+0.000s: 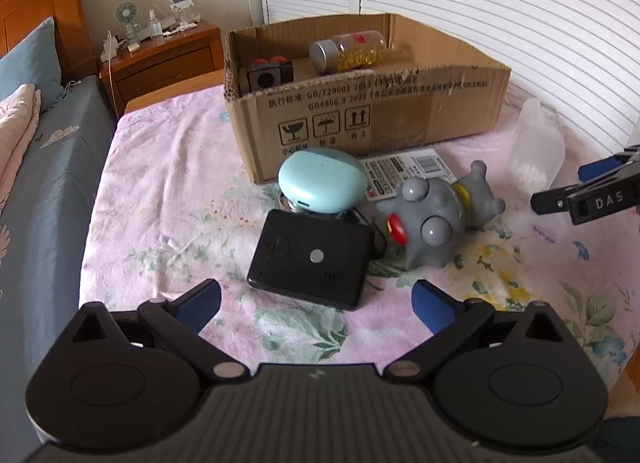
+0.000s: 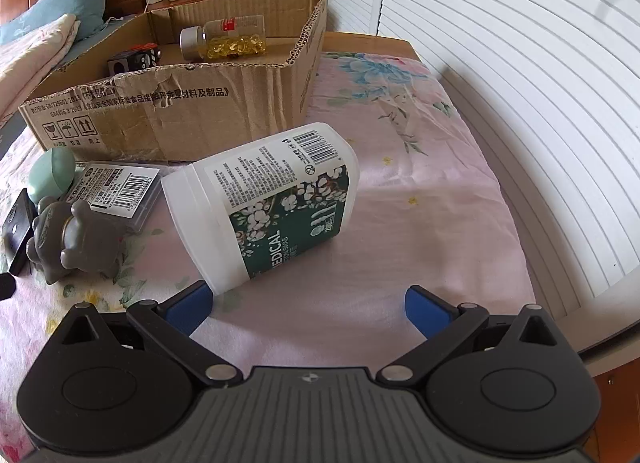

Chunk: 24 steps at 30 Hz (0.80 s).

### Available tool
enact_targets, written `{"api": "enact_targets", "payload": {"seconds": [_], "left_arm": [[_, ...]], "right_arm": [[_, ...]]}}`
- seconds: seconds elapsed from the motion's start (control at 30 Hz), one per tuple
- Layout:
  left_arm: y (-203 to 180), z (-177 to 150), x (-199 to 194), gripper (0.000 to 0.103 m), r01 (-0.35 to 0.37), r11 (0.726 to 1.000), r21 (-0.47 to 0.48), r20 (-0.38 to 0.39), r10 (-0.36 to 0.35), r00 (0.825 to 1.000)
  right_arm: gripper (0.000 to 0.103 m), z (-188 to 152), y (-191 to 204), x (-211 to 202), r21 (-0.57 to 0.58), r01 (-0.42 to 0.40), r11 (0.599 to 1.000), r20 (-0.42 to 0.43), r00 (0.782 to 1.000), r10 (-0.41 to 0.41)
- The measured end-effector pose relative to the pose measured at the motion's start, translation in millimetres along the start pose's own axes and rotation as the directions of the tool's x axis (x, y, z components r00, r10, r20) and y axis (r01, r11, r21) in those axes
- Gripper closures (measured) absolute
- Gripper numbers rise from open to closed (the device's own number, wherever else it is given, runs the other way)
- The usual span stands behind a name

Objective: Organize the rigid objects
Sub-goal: 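Move the right gripper toward the white medical bottle while the left gripper grasps the black square case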

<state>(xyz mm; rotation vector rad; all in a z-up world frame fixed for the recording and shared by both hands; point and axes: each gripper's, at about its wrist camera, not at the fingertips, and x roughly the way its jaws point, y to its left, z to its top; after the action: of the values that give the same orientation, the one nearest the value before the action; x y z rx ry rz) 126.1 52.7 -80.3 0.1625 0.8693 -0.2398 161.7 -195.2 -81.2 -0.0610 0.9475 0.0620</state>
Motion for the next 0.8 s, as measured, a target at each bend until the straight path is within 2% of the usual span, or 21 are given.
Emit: {"api": "enact_targets", "payload": {"seconds": [0.1,0.2,0.23,0.47,0.8], "left_arm": [[3,-3,9,0.002,0.008,1.0,-0.005,-0.02,-0.008,1.0],[11,-7,13,0.001,0.057,0.998,-0.032,0.011,-0.057,0.998],[12,-9,13,0.001,0.051,0.998,-0.032,0.025,-0.05,0.998],[16,-11,15,0.0,0.088,0.996,0.018,0.056,-0.088,0.995],[26,5,26,0.002,0.117,0.991,0.065,0.038,-0.119,0.992]], "right_arm": [[0.0,-1,0,0,-0.005,-0.004,1.0,0.007,1.0,0.004],[0.0,-3,-1,-1,-0.008,-0.006,1.0,0.015,1.0,0.006],[0.0,-3,0,-1,-0.008,-0.006,1.0,0.016,1.0,0.006],[0.0,-5,-1,-1,-0.014,-0.011,1.0,0.024,1.0,0.011],[0.0,-5,-1,-1,-0.018,-0.014,1.0,0.027,1.0,0.014]]}}
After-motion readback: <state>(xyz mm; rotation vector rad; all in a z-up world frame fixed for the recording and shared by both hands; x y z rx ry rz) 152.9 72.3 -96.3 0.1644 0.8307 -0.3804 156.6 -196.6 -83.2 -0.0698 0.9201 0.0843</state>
